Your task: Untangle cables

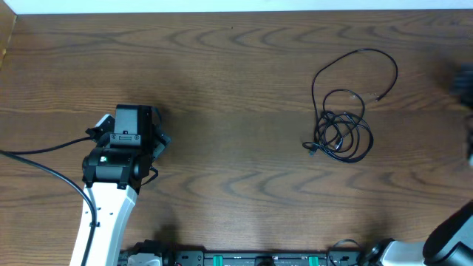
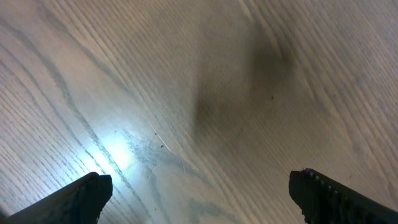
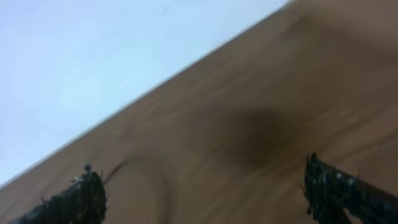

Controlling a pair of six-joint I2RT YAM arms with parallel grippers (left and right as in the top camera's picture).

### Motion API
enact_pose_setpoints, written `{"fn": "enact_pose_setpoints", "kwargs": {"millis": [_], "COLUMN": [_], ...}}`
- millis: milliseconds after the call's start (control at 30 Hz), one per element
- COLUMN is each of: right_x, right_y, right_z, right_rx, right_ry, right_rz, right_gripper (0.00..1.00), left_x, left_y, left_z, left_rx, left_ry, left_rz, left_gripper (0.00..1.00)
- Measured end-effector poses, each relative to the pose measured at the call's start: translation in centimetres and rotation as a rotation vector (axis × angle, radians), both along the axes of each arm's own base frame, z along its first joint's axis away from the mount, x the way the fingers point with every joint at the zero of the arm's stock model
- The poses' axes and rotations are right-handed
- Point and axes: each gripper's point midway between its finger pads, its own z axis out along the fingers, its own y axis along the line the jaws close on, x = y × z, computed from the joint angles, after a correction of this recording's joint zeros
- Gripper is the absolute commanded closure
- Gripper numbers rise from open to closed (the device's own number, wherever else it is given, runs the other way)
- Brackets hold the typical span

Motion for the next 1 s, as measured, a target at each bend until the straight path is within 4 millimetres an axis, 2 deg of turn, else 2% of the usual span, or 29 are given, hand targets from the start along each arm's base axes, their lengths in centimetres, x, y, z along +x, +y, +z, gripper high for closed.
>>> {"fn": "enact_pose_setpoints", "kwargs": {"millis": [133, 233, 267, 433, 500, 633, 767, 867, 1000], "right_x": [1.5, 1.6, 1.3, -0.6, -2.0, -3.0, -3.9, -5.1, -6.7], "right_y": [8.1, 14.1, 16.3, 24.4, 27.8, 30.7, 33.0, 33.6, 32.5], "right_z": [-2.6, -4.2, -4.9, -6.9, -7.8, -8.1, -8.9, -10.6, -13.0], "right_rx": [0.072, 0.109, 0.122, 0.146, 0.152, 0.134, 0.086, 0.046, -0.010], "right_ry": [0.110, 0.194, 0.233, 0.360, 0.424, 0.453, 0.482, 0.557, 0.681], "right_rz": [0.175, 0.302, 0.350, 0.527, 0.605, 0.671, 0.713, 0.692, 0.564], "right_gripper": [0.01, 0.01, 0.01, 0.01, 0.01, 0.03, 0.16, 0.18, 0.18], "left_x": [0.0, 0.0, 0.0, 0.0, 0.0, 0.0, 0.0, 0.0, 0.0], "left_y": [0.0, 0.0, 0.0, 0.0, 0.0, 0.0, 0.0, 0.0, 0.0], "left_z": [0.0, 0.0, 0.0, 0.0, 0.0, 0.0, 0.0, 0.0, 0.0], "left_rx": [0.000, 0.000, 0.000, 0.000, 0.000, 0.000, 0.000, 0.000, 0.000], "left_ry": [0.000, 0.000, 0.000, 0.001, 0.000, 0.001, 0.001, 0.001, 0.001], "left_rz": [0.000, 0.000, 0.000, 0.000, 0.000, 0.001, 0.000, 0.001, 0.000], "left_gripper": [0.02, 0.02, 0.02, 0.02, 0.02, 0.02, 0.02, 0.02, 0.02]}}
